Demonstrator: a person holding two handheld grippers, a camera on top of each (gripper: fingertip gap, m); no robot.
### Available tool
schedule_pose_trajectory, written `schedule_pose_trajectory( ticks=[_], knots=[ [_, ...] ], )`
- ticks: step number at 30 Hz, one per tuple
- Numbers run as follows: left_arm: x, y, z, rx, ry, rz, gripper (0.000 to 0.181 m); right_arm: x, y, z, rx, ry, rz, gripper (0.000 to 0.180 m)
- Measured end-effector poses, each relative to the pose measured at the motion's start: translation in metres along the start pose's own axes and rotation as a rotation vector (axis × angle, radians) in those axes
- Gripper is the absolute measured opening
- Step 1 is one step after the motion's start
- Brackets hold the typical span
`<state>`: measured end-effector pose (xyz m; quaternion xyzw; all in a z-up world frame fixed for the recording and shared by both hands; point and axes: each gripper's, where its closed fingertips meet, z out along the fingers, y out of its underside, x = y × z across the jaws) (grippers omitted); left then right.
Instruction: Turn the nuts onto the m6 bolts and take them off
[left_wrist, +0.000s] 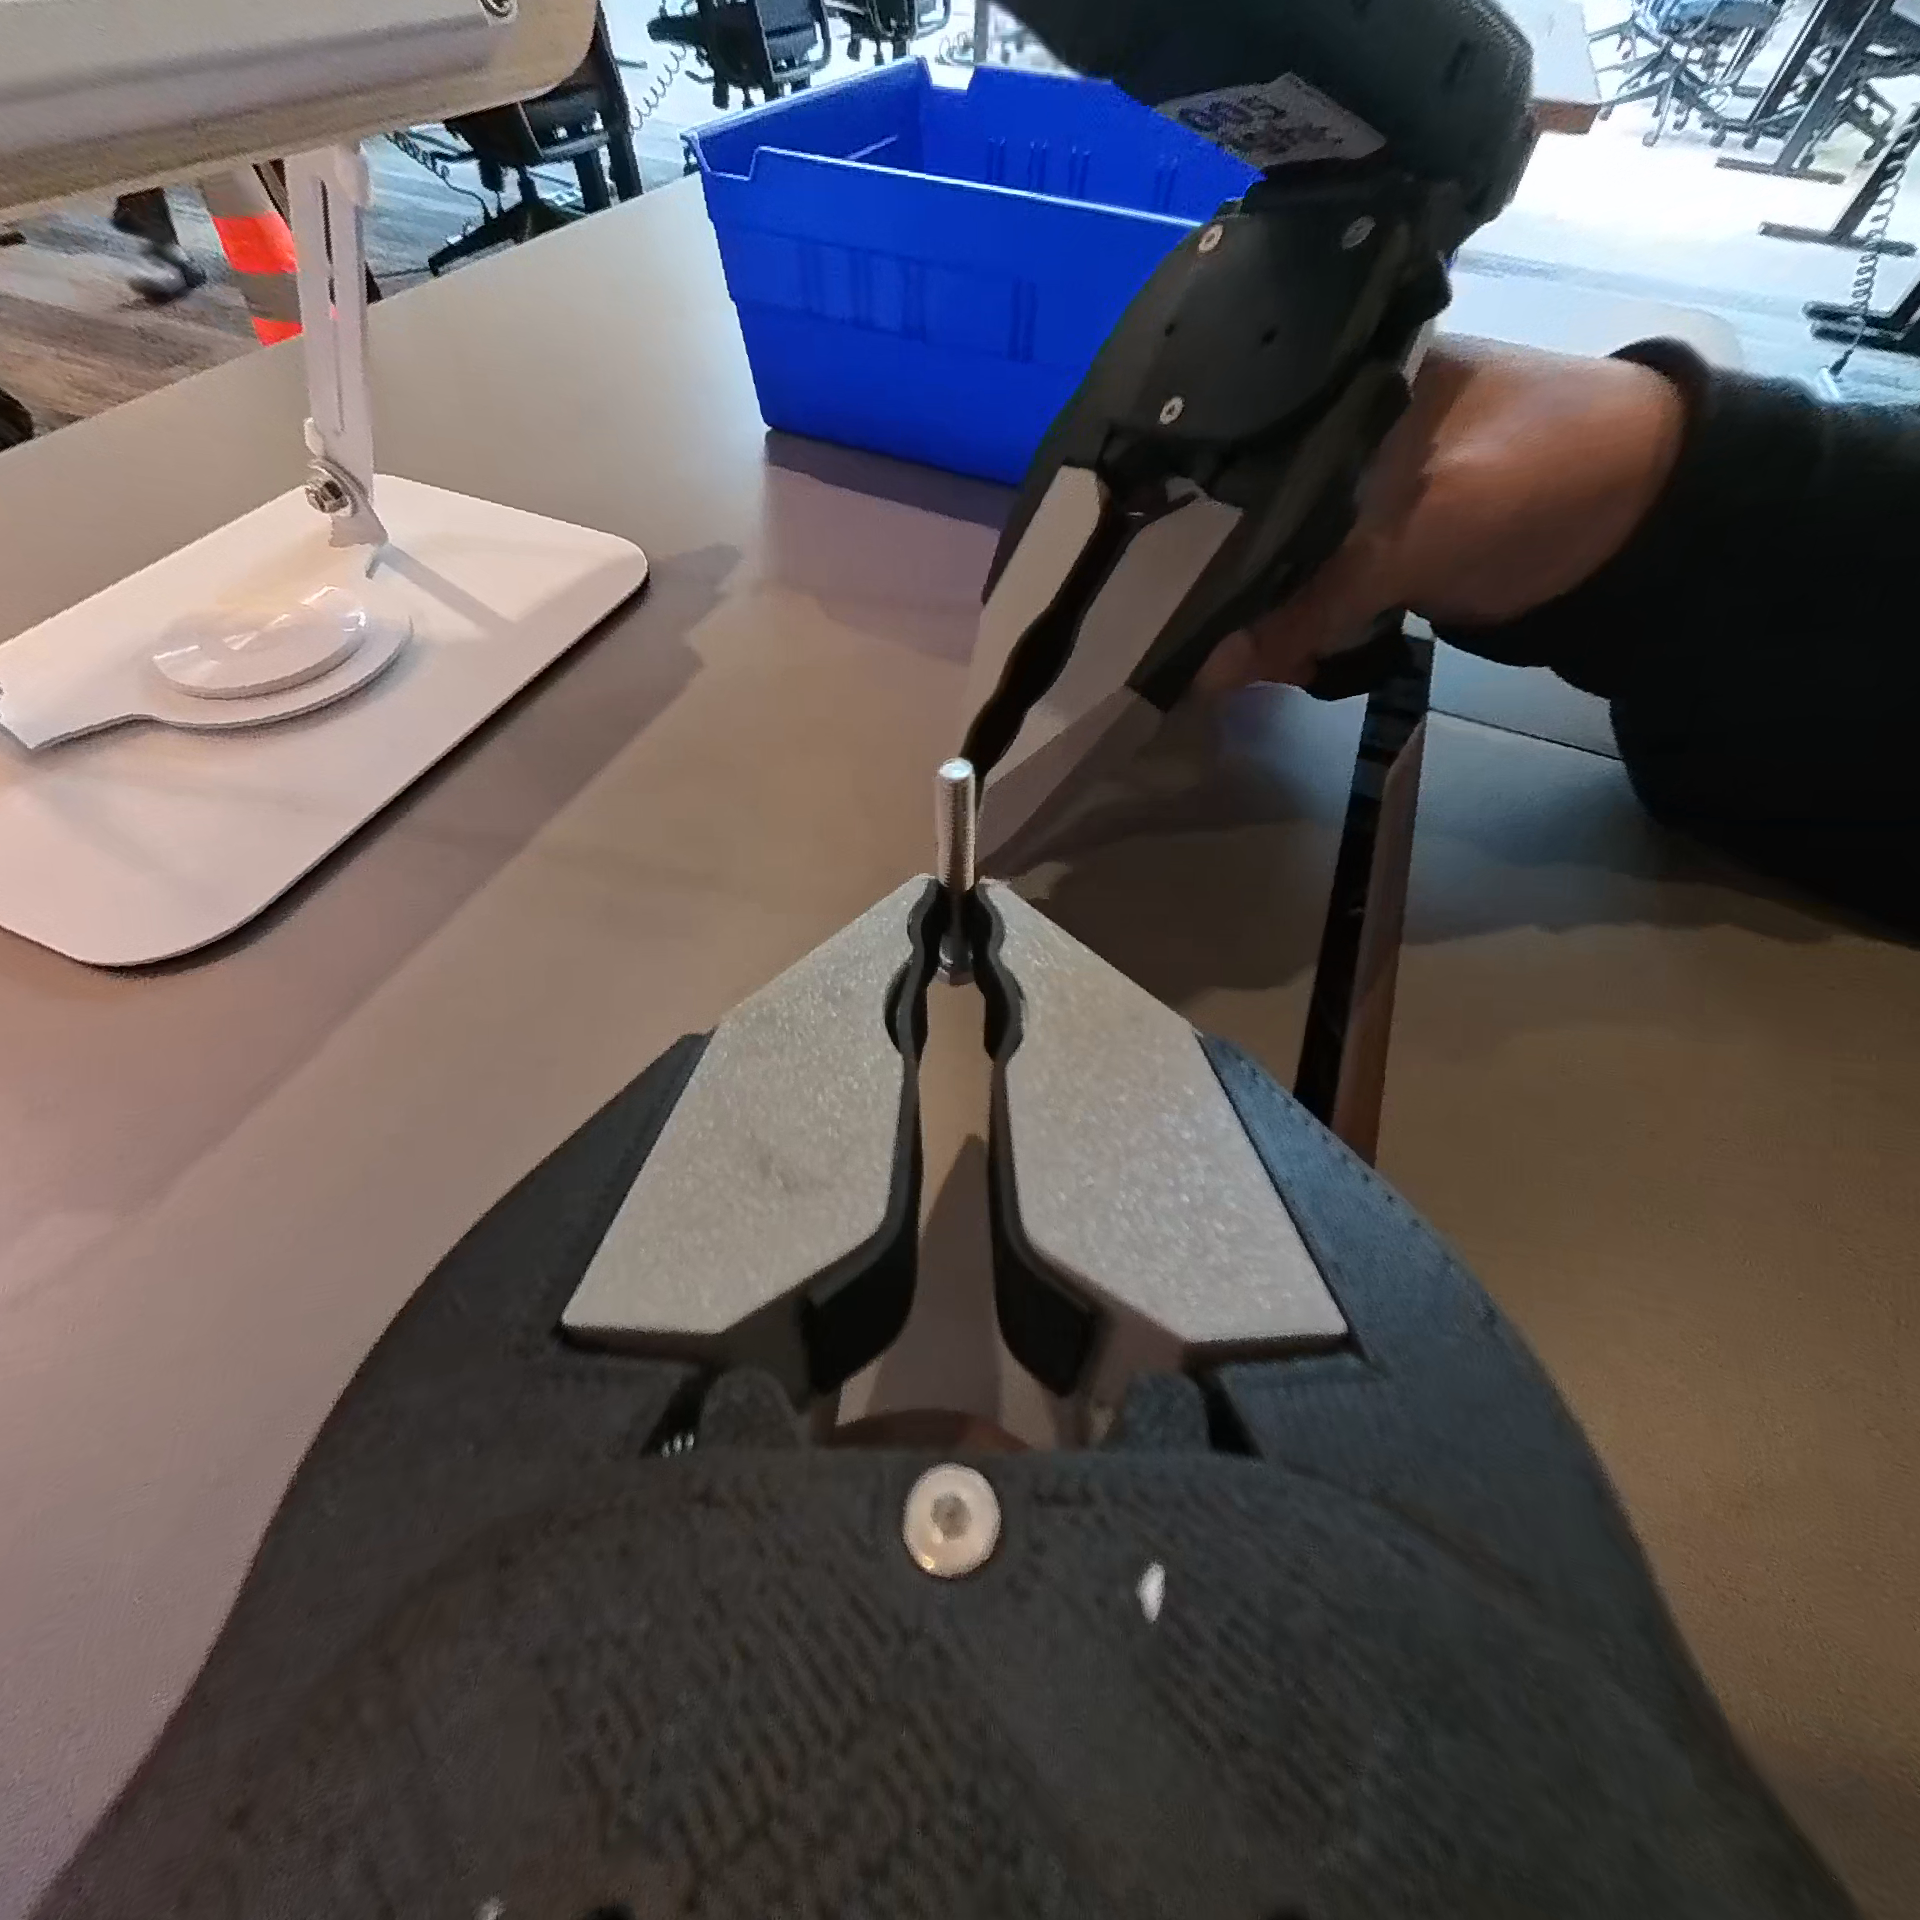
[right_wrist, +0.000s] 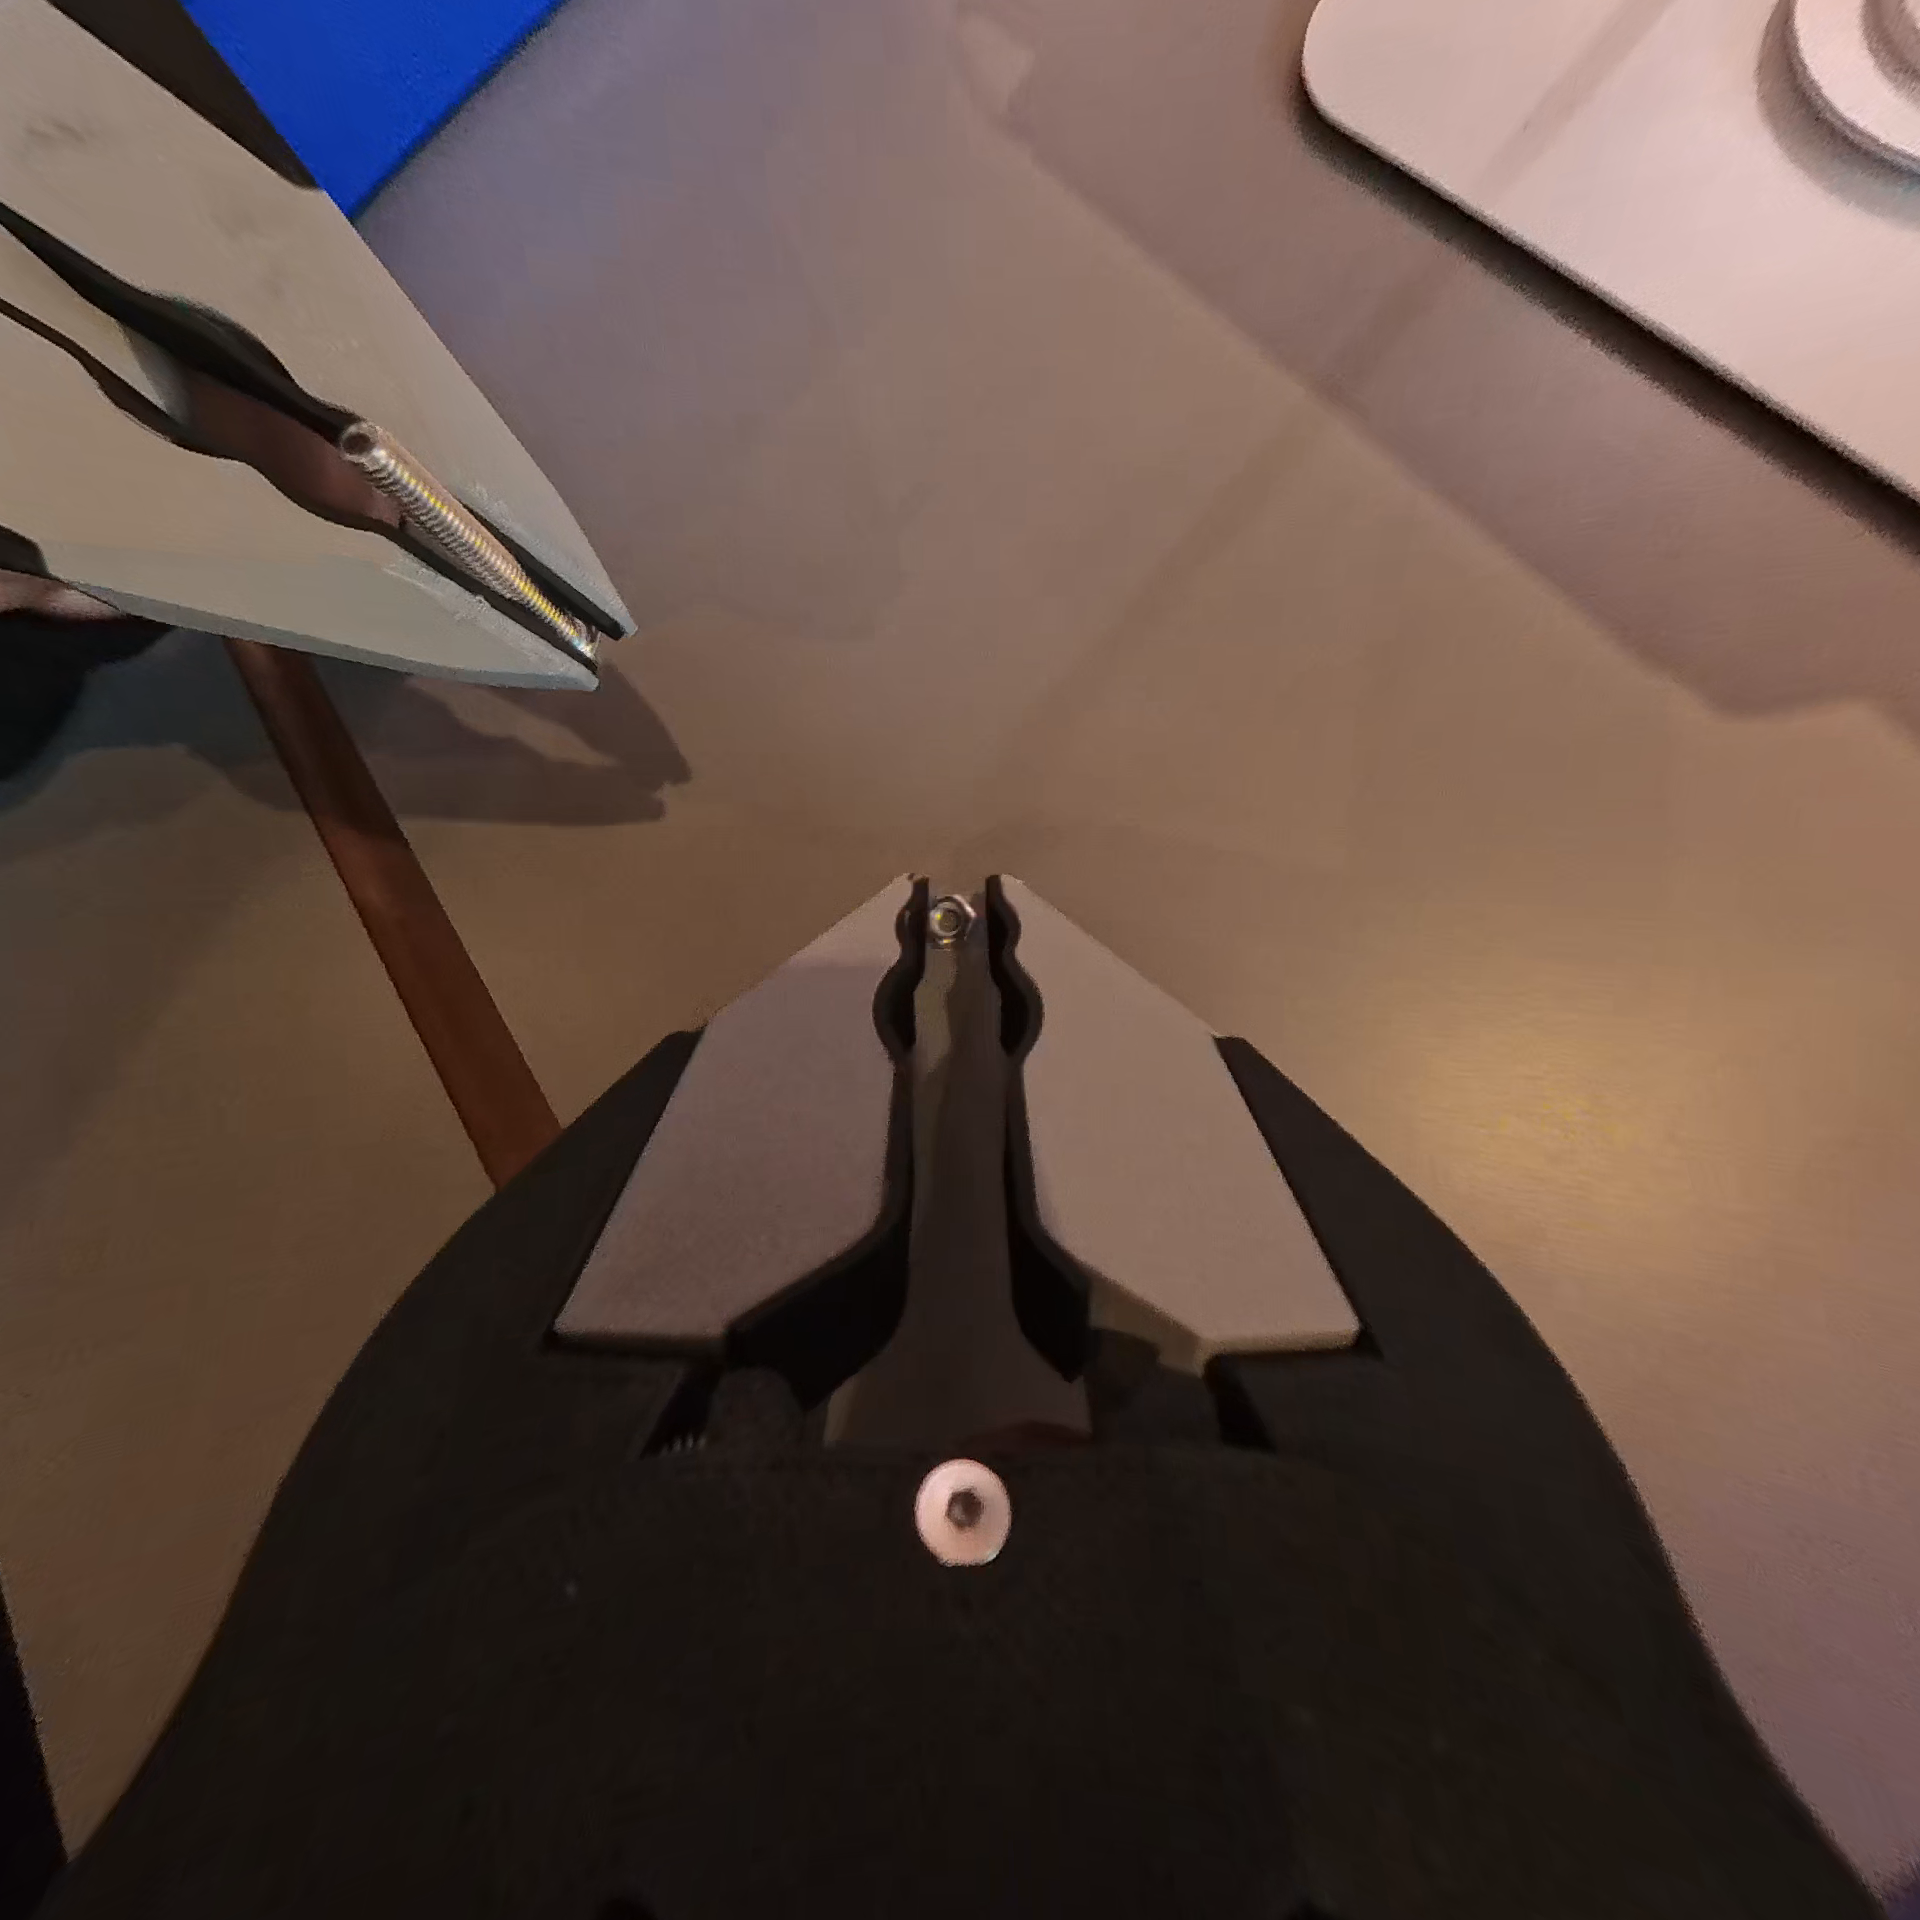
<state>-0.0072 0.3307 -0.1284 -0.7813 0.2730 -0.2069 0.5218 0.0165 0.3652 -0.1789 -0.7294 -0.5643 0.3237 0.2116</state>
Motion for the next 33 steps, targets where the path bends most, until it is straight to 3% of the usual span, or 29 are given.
schedule_pose_trajectory(
  ticks=[12, 20, 33],
  knots=[
    [-0.002, 0.000, 0.000, 0.003, -0.007, -0.002, 0.002, -0.005, 0.006, -0.012, -0.019, 0.151, -0.171, 0.016],
    [0.000, 0.000, 0.001, -0.002, -0.004, -0.005, 0.002, 0.005, 0.006, -0.010, -0.001, 0.304, -0.079, 0.023],
    [0.003, -0.002, 0.000, 0.002, 0.004, -0.002, 0.002, 0.006, 0.008, 0.004, -0.033, 0.326, -0.059, 0.022]
  ],
)
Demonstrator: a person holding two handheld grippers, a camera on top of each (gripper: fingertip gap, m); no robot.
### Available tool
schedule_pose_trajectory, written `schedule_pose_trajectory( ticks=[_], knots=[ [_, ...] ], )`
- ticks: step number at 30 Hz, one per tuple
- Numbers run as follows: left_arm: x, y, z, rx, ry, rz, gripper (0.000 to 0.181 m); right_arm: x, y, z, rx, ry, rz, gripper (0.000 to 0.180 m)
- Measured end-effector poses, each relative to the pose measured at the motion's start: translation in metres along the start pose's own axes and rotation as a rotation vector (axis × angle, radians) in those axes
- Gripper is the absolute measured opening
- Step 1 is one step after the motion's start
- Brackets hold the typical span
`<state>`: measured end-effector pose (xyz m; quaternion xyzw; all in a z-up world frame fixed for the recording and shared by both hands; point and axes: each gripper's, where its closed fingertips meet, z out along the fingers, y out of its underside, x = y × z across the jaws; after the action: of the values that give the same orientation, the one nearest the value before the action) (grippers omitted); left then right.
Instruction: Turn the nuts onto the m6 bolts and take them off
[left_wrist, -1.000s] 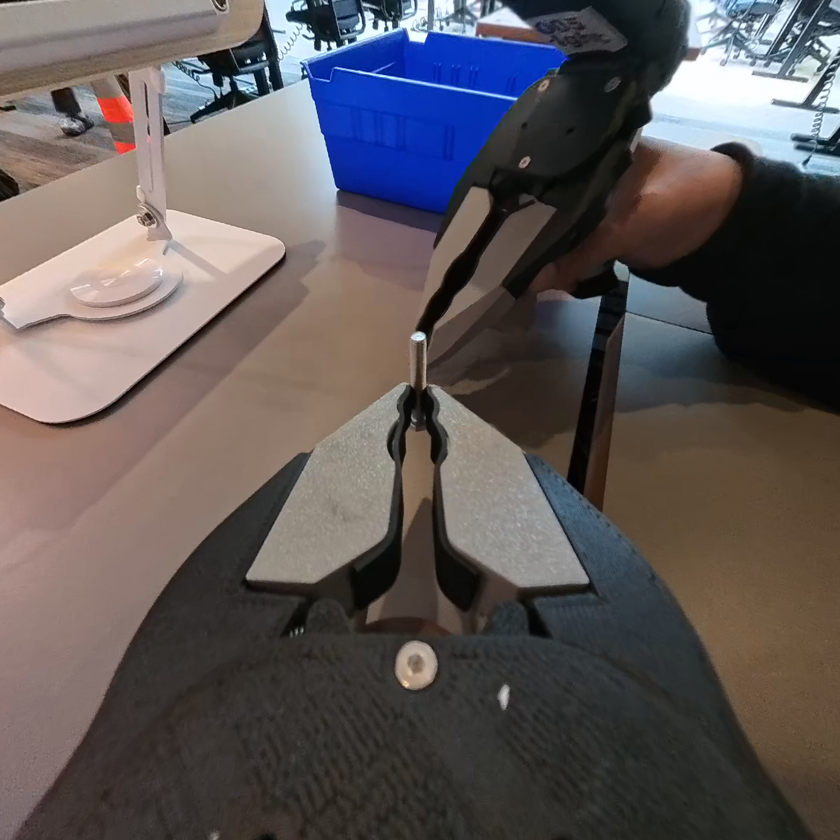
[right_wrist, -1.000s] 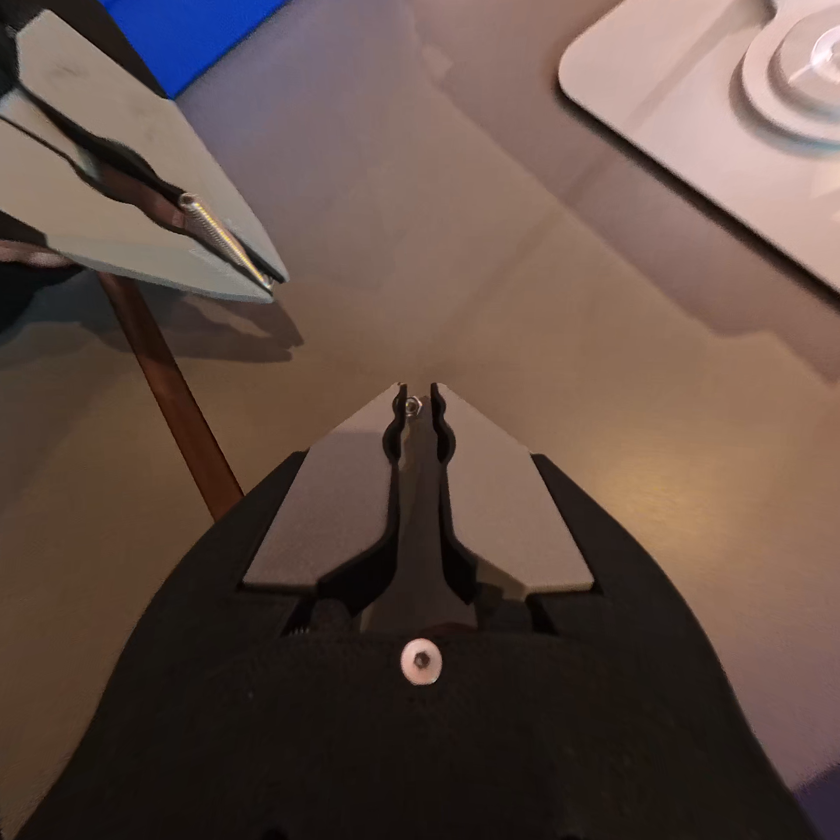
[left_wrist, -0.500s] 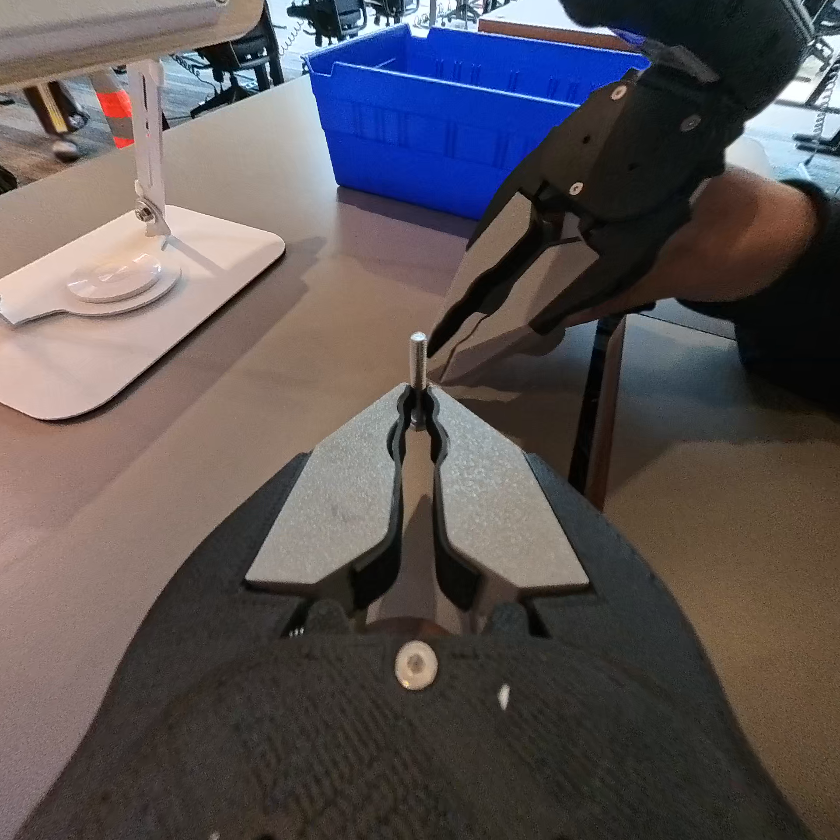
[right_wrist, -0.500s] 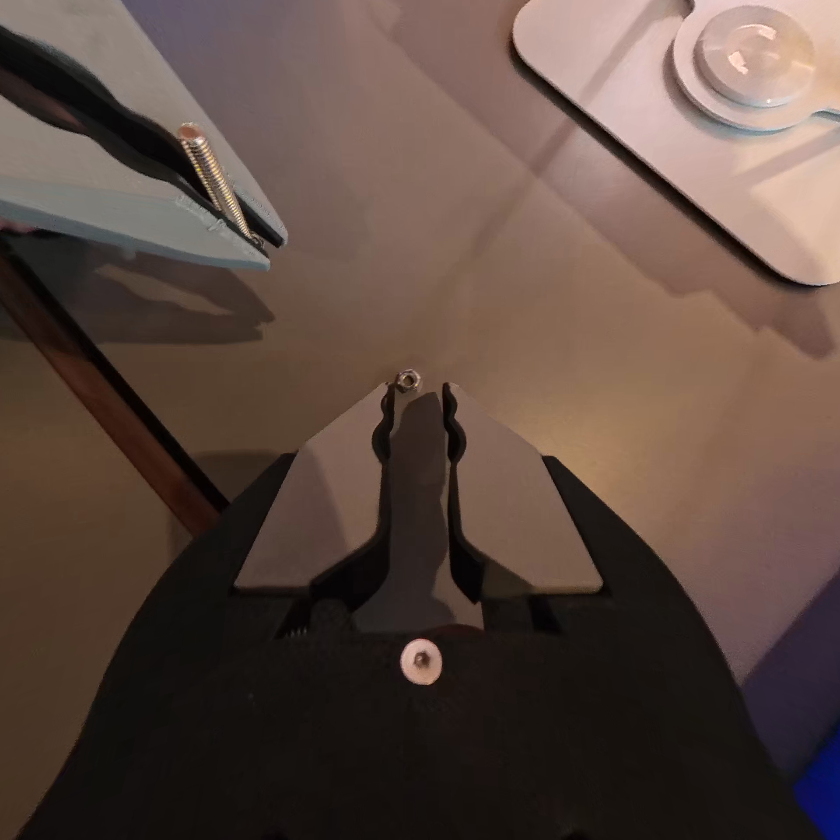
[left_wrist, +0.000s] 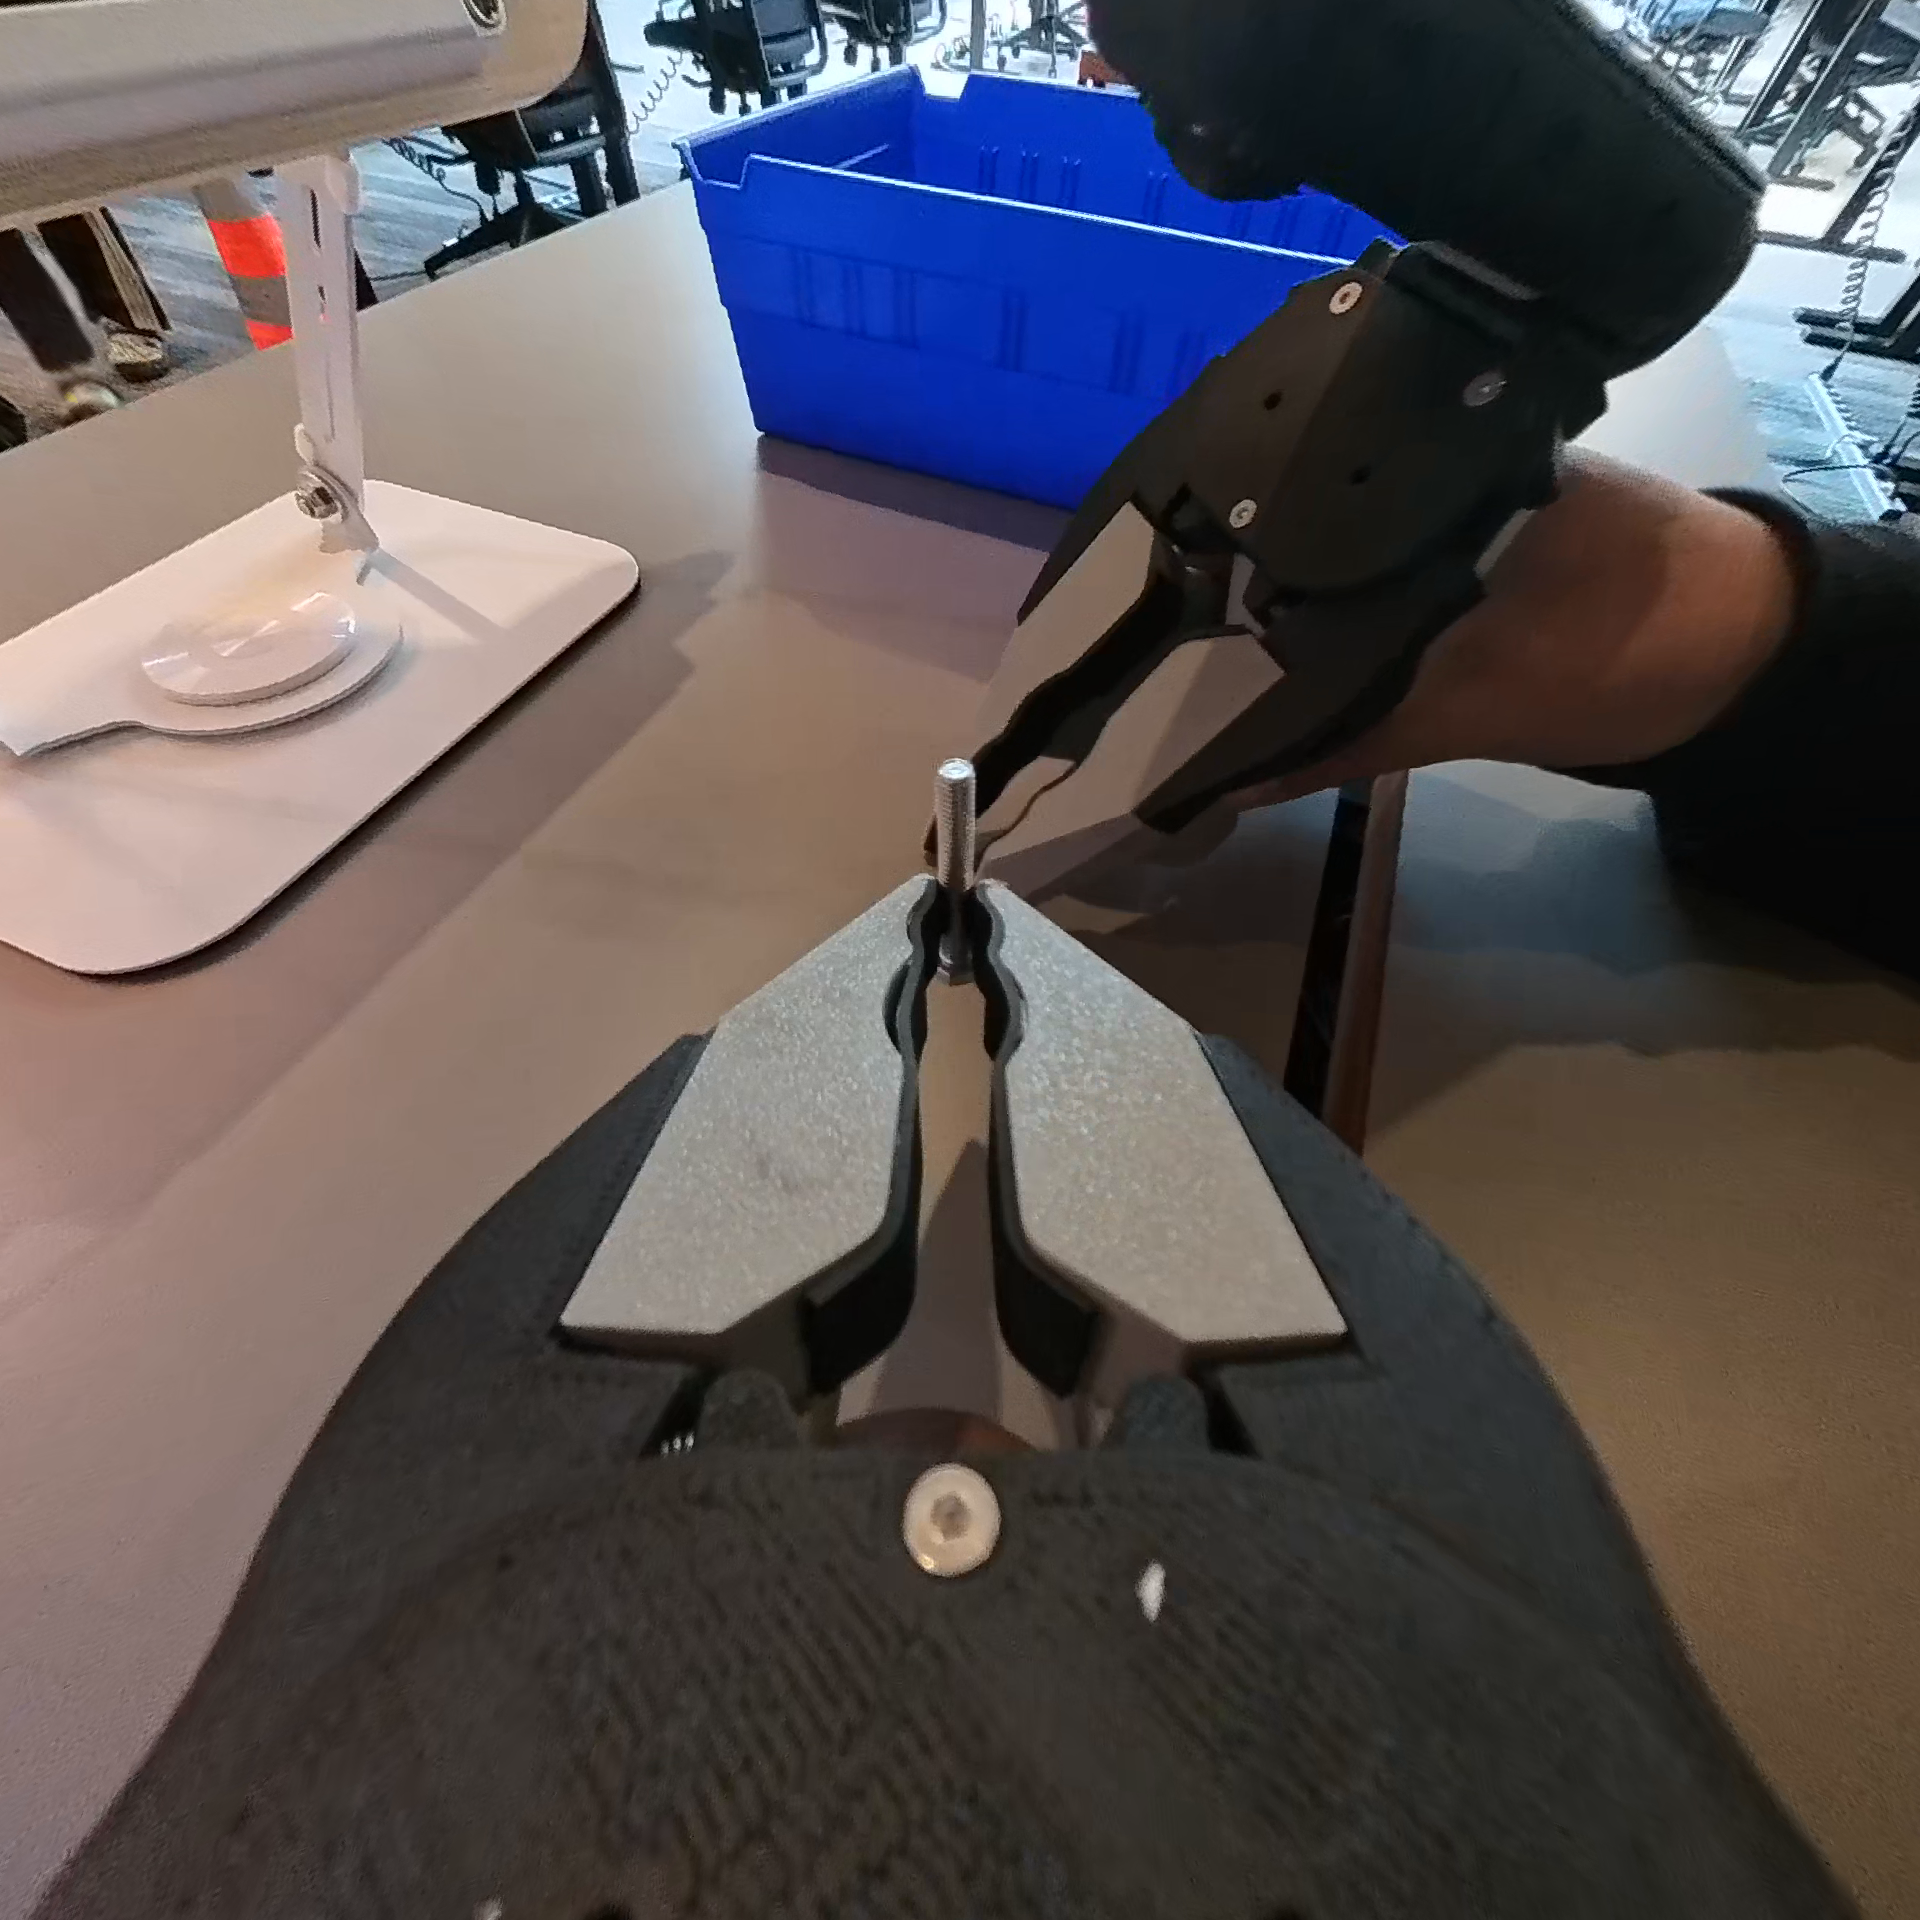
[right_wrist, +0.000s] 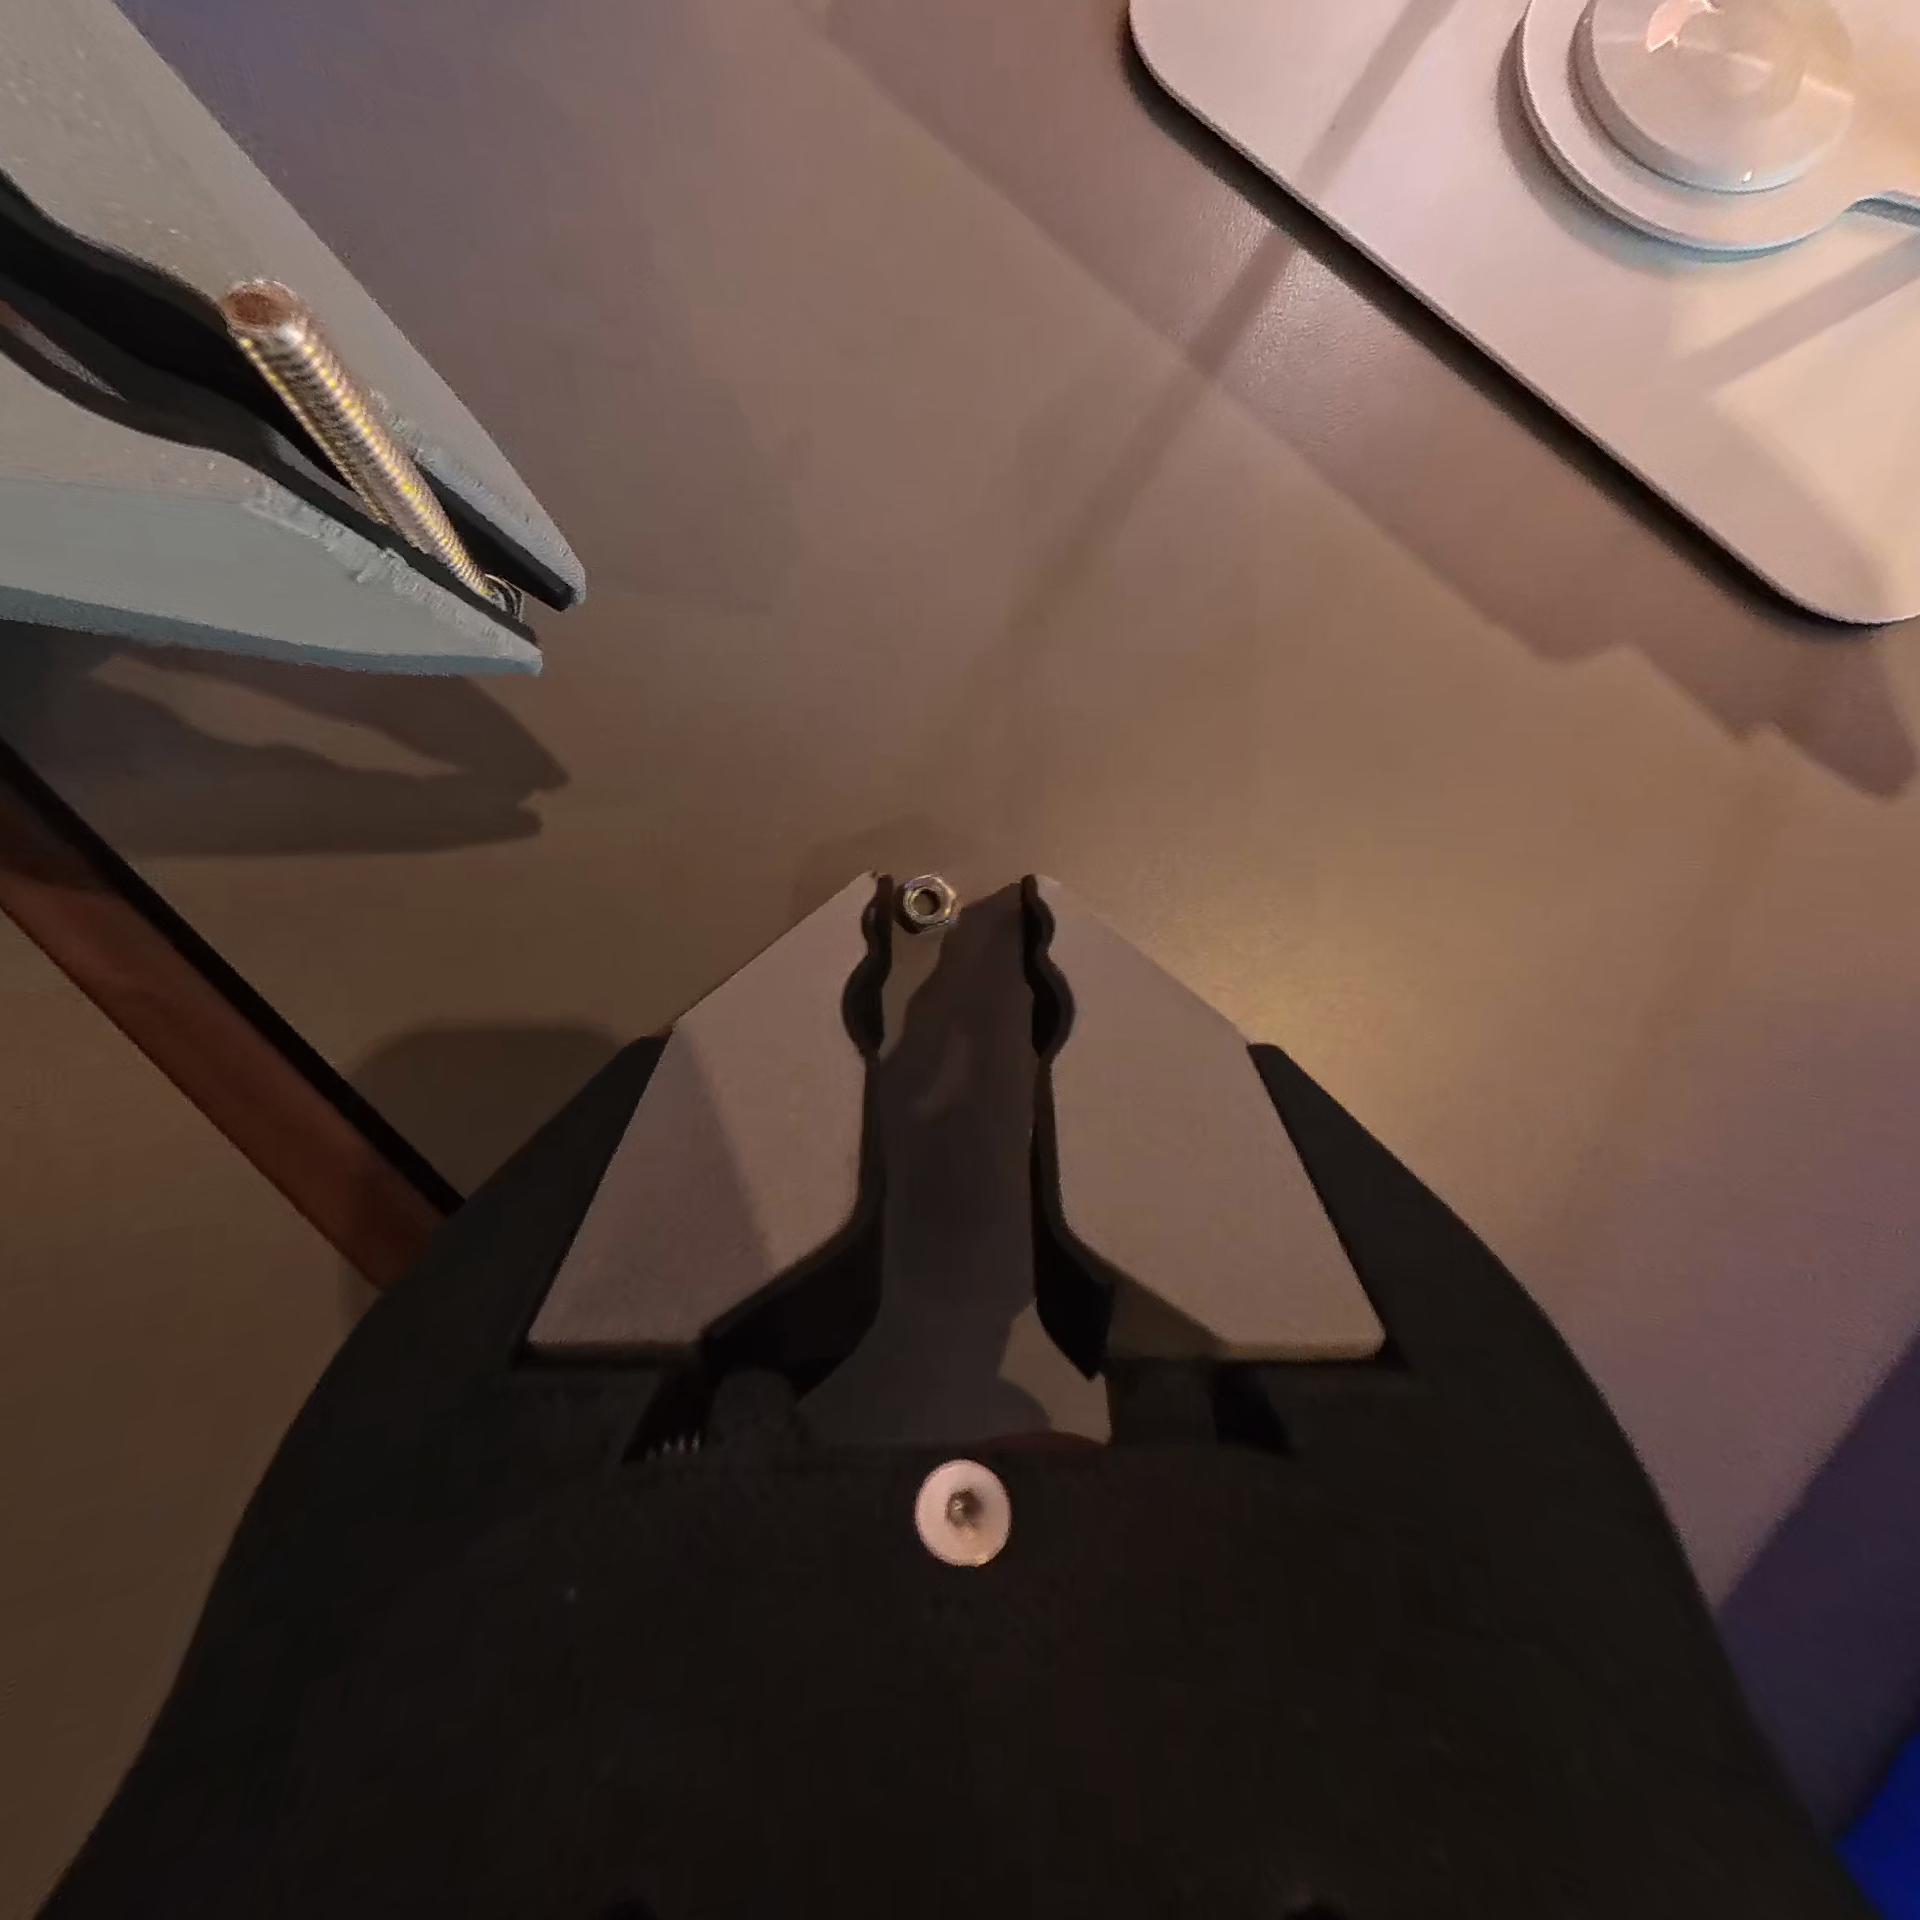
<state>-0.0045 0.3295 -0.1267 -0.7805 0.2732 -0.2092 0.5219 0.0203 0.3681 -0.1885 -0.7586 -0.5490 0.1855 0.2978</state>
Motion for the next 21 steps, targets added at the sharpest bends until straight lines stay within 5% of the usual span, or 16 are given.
schedule_pose_trajectory(
  ticks=[4, 21],
  knots=[
    [0.001, 0.000, 0.001, -0.002, 0.002, 0.000, 0.002, -0.002, 0.000, 0.000, -0.002, 0.002, -0.022, 0.008],
    [-0.001, 0.003, 0.001, -0.012, 0.002, -0.006, 0.002, -0.001, -0.017, -0.016, 0.092, -0.007, -0.058, 0.007]
  ],
)
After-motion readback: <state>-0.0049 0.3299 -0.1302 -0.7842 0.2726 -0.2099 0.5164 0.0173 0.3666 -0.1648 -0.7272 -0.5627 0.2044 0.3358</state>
